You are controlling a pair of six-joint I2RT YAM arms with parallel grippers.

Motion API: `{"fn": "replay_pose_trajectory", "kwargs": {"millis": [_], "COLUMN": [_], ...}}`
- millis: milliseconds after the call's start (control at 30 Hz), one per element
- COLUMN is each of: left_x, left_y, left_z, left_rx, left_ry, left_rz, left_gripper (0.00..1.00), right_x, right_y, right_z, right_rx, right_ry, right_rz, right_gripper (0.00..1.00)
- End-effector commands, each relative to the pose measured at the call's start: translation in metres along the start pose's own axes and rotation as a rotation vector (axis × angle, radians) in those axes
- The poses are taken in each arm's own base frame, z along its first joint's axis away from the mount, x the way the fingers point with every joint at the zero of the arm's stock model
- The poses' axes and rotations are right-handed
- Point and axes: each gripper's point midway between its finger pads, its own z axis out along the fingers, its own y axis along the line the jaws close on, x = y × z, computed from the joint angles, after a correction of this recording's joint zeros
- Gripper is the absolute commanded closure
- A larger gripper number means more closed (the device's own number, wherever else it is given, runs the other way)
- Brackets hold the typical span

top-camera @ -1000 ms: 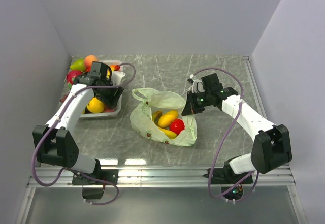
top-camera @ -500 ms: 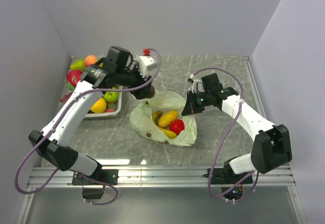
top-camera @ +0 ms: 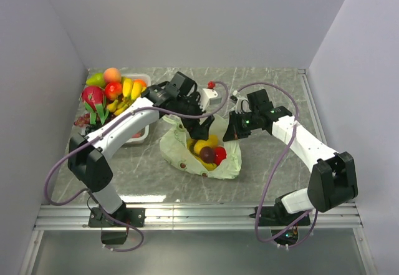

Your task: Place the fake fruits into the plastic bag and tie a complex knot

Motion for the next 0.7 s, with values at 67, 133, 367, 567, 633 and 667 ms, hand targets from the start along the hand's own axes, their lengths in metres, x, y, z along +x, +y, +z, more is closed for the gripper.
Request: {"fn": "replay_pose_trajectory", "kwargs": {"millis": [67, 133, 367, 567, 633, 667], "left_x": [-0.037, -0.029, 0.059, 0.151, 0.168, 0.169], "left_y": [0.010, 0.036, 0.096, 0.122, 0.124, 0.128], "left_z": [-0.072, -0.112, -0.220, -0.262, -0.256, -0.256], "left_rx": [-0.095, -0.167, -0.501, -0.699, -0.697, -0.708], "left_ry": [-0.199, -0.264, -0.255, -0.090, -0.038, -0.038], "left_rz": [0.013, -0.094, -0.310, -0.462, -0.487, -0.476], "left_gripper": [0.01, 0.01, 0.01, 0.01, 0.01, 0.01], "right_x": [-0.014, -0.015, -0.016, -0.011, -0.012, -0.012], "right_y": [0.003, 0.004, 0.004, 0.003, 0.003, 0.002], "right_z": [-0.006, -0.007, -0.008, -0.005, -0.004, -0.004], "right_rx": [0.001, 0.004, 0.007, 0.001, -0.001, 0.000], "right_ry": [-0.038, -0.040, -0.041, -0.030, -0.031, -0.030], "right_rz": [-0.030, -0.032, -0.036, -0.031, -0.030, -0.028], "right_gripper": [1.00, 1.00, 1.00, 1.00, 1.00, 1.00]}}
